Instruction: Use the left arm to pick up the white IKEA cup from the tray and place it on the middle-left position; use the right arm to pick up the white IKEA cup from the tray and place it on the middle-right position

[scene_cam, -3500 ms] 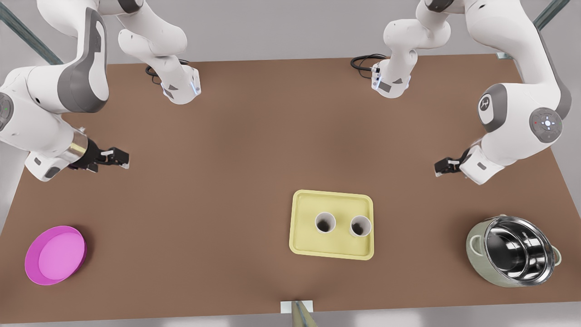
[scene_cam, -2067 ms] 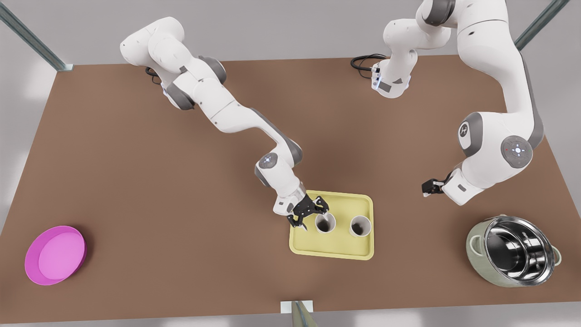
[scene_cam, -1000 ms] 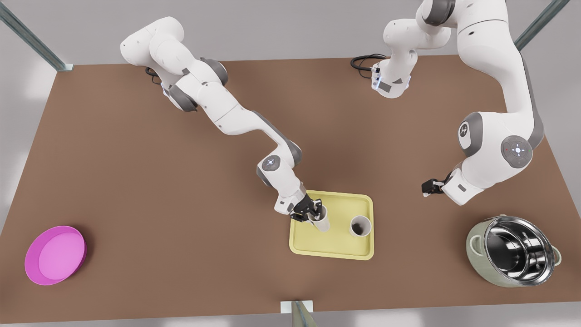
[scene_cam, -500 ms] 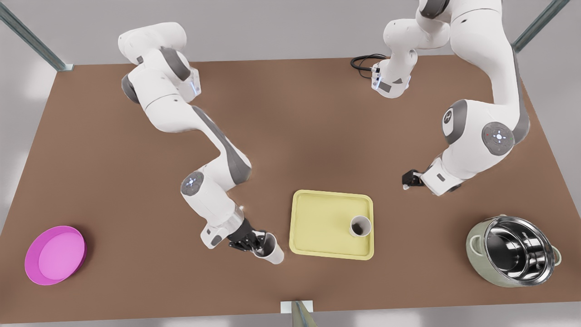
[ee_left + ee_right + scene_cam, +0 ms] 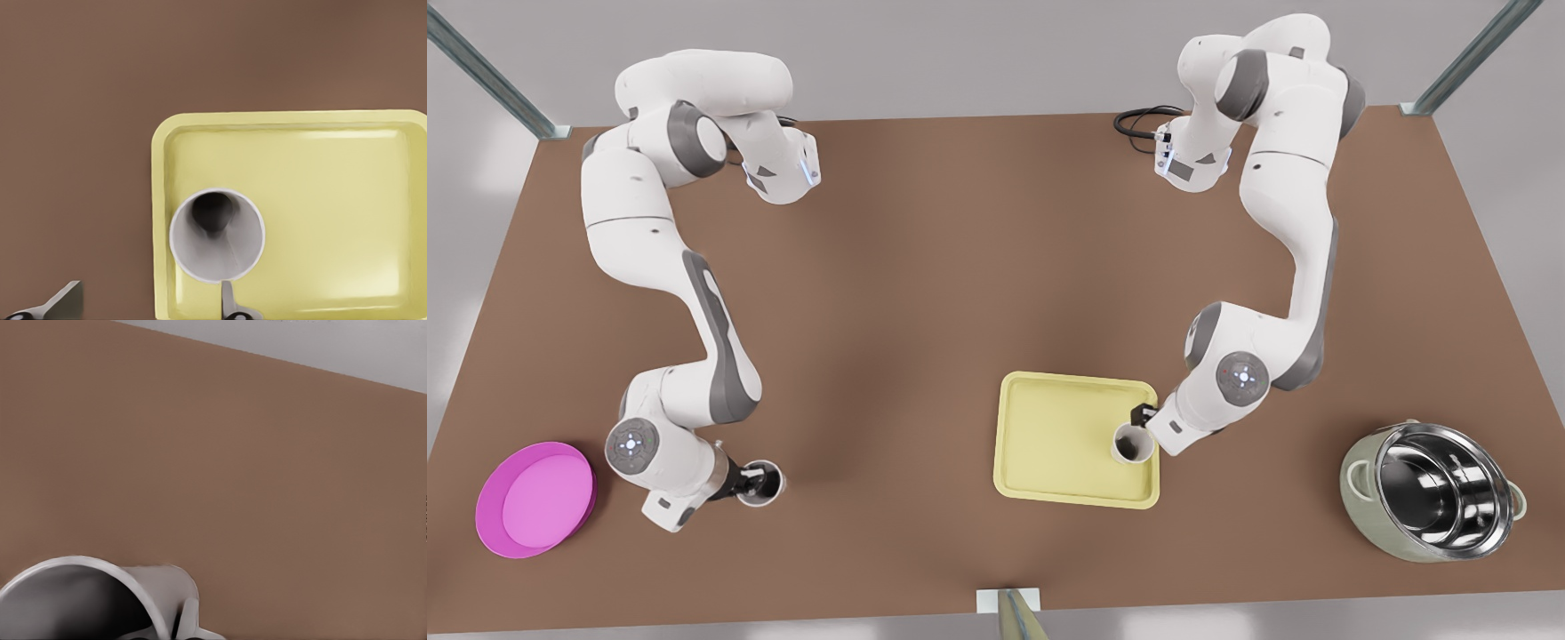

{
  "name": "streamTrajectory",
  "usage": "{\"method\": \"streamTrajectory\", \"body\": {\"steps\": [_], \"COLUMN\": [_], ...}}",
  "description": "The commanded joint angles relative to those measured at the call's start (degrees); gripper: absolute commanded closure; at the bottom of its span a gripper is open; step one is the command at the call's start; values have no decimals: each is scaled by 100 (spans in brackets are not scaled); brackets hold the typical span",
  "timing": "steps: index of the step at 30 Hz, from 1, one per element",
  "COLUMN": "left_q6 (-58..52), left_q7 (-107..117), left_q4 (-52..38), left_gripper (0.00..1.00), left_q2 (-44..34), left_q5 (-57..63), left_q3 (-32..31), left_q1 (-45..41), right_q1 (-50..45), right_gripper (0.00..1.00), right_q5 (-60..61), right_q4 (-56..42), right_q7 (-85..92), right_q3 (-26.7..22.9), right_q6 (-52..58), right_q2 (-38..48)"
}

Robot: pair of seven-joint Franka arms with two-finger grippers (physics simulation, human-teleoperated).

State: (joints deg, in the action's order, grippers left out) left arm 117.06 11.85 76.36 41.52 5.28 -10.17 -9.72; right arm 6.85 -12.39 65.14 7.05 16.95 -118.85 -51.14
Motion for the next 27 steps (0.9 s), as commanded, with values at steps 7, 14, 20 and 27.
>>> {"method": "streamTrajectory", "body": {"steps": [7,14,20,27], "left_q6": [765,1161,1056,107], "left_q7": [801,793,784,784], "left_q4": [-86,-86,-95,-472], "left_gripper": [0,13,76,86], "left_q2": [453,726,673,506], "left_q5": [43,52,52,25], "left_q3": [-2,-11,-20,-38], "left_q1": [-13,-21,-21,-39], "right_q1": [62,62,115,71], "right_gripper": [86,59,0,0], "right_q5": [-202,-193,-149,-141], "right_q4": [34,34,25,-19], "right_q7": [2574,2539,2556,799], "right_q3": [2,-7,-7,371], "right_q6": [-472,-463,-446,1662], "right_q2": [-221,-256,-248,1079]}}
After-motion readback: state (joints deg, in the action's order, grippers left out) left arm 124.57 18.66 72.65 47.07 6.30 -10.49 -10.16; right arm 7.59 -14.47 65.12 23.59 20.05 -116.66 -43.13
